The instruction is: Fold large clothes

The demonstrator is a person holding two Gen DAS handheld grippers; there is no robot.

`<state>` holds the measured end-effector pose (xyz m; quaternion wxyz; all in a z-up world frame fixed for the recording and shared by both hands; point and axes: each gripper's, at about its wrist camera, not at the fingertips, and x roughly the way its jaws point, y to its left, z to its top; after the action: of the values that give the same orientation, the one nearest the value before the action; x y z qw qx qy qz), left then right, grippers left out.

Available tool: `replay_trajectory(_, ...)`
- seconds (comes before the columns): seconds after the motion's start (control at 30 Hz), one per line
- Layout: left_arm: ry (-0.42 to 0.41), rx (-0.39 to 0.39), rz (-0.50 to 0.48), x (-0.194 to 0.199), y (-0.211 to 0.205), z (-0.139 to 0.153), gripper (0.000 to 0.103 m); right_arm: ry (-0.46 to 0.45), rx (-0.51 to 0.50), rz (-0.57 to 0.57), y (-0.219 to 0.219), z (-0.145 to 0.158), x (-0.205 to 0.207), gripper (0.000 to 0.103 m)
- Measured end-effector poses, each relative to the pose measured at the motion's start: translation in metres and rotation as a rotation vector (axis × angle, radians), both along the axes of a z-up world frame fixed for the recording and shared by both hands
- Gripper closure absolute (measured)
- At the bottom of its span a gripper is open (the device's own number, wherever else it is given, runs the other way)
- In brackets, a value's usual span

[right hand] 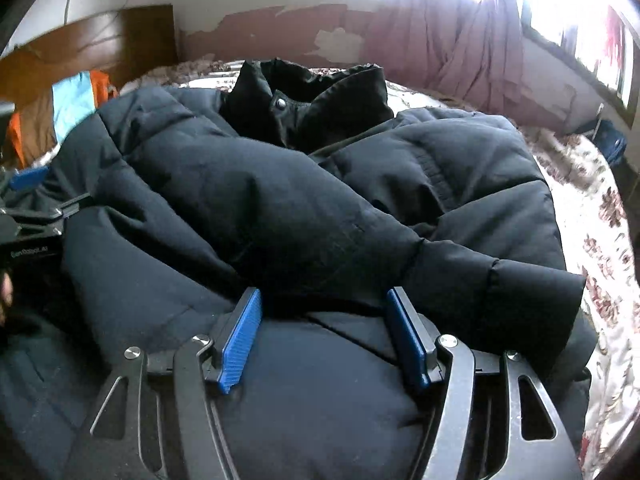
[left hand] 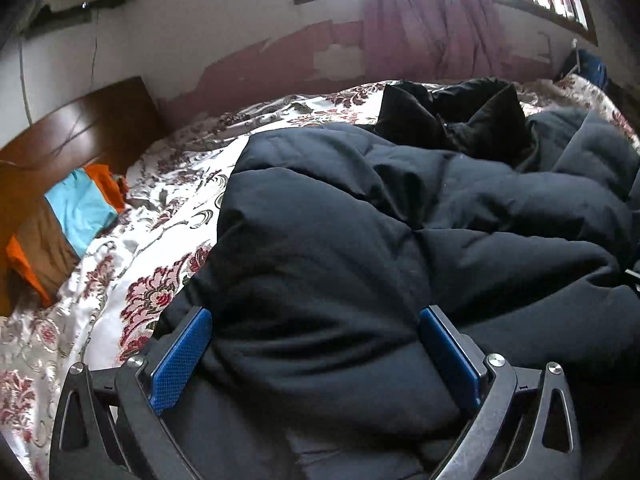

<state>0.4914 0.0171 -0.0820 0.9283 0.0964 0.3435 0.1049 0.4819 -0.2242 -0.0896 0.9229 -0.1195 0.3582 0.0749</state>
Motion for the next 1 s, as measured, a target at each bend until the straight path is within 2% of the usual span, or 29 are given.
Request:
replay_trajectory(0.17,-0.025,0.066,0.014,0.0,-0.007,-0.005,0.0,-0.016,-0.017,-0.002,-0.001,-0.001,-0.003,0.044)
replay_trajectory(0.37,-0.034,0.073,0.015,0.001,-0.007,-0.005,0.0,-0.028,-0.038,-0.004,0.0,0.0,-0.004,0.044)
replay_trajectory(0.43,-0.035,0.073,0.014,0.001,-0.006,-0.005,0.0,-0.042,-0.049,-0.011,0.002,0.002,-0.006,0.043)
replay_trajectory(0.53,-0.035,0.062,0.01,0.0,-0.005,-0.004,0.0,-0.068,-0.099,-0.037,0.005,0.008,-0.013,0.035)
replay_trajectory(0.63,-0.003,0.009,-0.014,-0.006,0.001,0.005,0.0,-0.035,-0.08,-0.044,0.003,0.026,-0.028,0.033)
replay_trajectory(0.73,0.045,-0.062,-0.035,-0.024,0.005,0.017,0.0,-0.027,0.039,-0.042,-0.006,0.051,-0.061,0.03)
replay_trajectory(0.83,0.058,-0.137,-0.064,-0.055,0.007,0.033,0.0,-0.024,0.099,-0.027,-0.012,0.069,-0.094,0.027)
replay_trajectory(1.0,0.036,-0.244,-0.095,-0.126,0.002,0.064,0.0,-0.048,0.123,-0.001,-0.022,0.096,-0.164,0.022)
